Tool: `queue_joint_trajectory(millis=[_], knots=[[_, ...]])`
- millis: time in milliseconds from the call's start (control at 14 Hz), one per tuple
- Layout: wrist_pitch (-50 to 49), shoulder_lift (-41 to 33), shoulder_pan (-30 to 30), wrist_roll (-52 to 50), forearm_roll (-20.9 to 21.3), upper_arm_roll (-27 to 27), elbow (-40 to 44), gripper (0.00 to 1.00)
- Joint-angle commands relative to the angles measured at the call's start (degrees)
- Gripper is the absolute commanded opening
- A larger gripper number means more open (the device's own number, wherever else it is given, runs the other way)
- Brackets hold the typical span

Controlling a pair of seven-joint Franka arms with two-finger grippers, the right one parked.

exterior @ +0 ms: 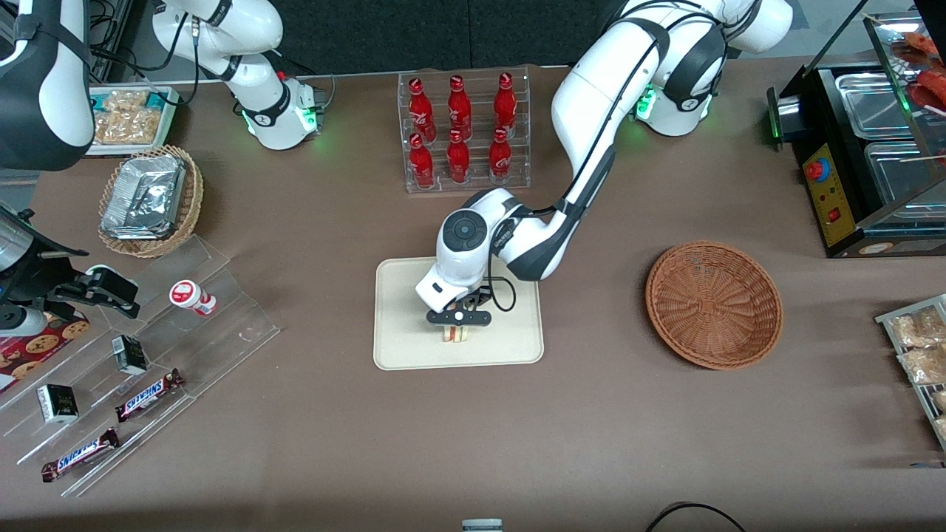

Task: Place sandwich from basket to tray
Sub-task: 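Lower the sandwich onto the tray and open the left gripper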

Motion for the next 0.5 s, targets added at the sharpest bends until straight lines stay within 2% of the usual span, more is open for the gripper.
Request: queue_joint_trajectory(millis=[0, 214, 429], knots=[[-4.13, -2.89, 0.24, -0.04, -0.17, 0.69, 2.77, 1.00], [-12.55, -10.97, 3.65, 0.48, -1.39, 0.69, 3.04, 1.00], [-22.66, -20.38, 10.94, 6.43, -7.18, 0.52, 0.77, 0.99]])
